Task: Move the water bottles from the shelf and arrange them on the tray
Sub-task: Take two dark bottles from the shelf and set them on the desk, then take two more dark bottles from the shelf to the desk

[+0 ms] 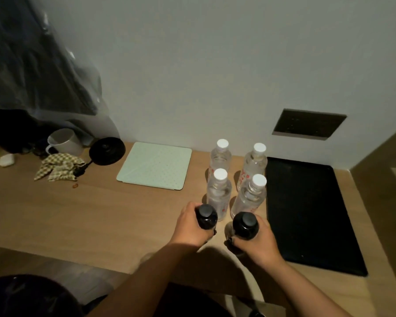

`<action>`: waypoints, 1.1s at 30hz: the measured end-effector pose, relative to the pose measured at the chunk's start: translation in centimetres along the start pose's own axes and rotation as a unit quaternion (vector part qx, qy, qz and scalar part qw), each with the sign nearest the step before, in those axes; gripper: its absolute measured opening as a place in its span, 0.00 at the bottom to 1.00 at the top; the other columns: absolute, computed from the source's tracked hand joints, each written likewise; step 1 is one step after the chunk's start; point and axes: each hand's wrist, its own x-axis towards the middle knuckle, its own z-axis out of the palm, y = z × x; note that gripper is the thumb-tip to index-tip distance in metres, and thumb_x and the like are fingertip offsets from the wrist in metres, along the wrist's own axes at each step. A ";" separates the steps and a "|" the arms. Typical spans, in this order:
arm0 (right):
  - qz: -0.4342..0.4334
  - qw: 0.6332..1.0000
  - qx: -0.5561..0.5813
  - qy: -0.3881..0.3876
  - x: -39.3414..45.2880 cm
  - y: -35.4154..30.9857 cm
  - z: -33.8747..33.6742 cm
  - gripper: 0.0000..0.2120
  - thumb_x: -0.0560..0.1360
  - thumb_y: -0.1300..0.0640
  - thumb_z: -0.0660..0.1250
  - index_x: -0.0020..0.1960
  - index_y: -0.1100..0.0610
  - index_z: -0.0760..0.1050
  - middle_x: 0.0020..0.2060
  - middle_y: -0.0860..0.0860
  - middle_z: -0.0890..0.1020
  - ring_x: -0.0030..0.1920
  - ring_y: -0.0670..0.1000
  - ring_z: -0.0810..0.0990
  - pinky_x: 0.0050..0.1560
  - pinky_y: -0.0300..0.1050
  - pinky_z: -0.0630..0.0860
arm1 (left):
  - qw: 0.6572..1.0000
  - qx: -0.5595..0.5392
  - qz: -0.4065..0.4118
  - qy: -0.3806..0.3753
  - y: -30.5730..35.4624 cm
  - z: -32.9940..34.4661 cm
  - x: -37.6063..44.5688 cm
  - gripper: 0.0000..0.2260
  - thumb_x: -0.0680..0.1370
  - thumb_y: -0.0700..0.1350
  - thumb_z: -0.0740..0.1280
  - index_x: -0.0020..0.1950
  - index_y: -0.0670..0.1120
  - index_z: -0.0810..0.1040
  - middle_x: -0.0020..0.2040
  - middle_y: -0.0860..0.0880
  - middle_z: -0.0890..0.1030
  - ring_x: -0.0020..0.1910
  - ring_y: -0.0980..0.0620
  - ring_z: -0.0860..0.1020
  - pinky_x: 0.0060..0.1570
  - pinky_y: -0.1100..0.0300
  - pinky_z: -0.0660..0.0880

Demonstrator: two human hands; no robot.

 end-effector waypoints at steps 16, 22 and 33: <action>-0.007 0.998 -0.021 0.059 -5.4 -2.4 -7.4 0.37 0.71 0.48 0.73 0.74 0.48 0.59 0.74 0.48 0.61 0.71 0.48 0.63 0.67 0.46 0.64 | 0.948 0.079 0.299 0.072 11.2 -2.5 -5.3 0.36 0.72 0.51 0.72 0.75 0.56 0.56 0.77 0.55 0.57 0.75 0.55 0.58 0.70 0.56 0.60; -0.041 0.988 -0.083 0.120 -9.6 -2.0 -14.3 0.38 0.73 0.44 0.69 0.76 0.46 0.52 0.77 0.46 0.54 0.76 0.48 0.55 0.74 0.51 0.60 | 0.913 0.143 0.382 -0.006 15.2 1.8 -8.4 0.37 0.74 0.54 0.69 0.78 0.54 0.52 0.79 0.57 0.48 0.78 0.54 0.49 0.74 0.51 0.56; 0.045 0.957 -0.184 0.219 -25.1 8.3 -29.1 0.43 0.73 0.40 0.65 0.78 0.51 0.45 0.78 0.48 0.46 0.77 0.50 0.44 0.76 0.51 0.51 | 0.846 0.196 0.466 -0.170 21.3 18.4 -19.7 0.37 0.75 0.56 0.67 0.78 0.51 0.51 0.79 0.52 0.53 0.78 0.54 0.47 0.76 0.50 0.50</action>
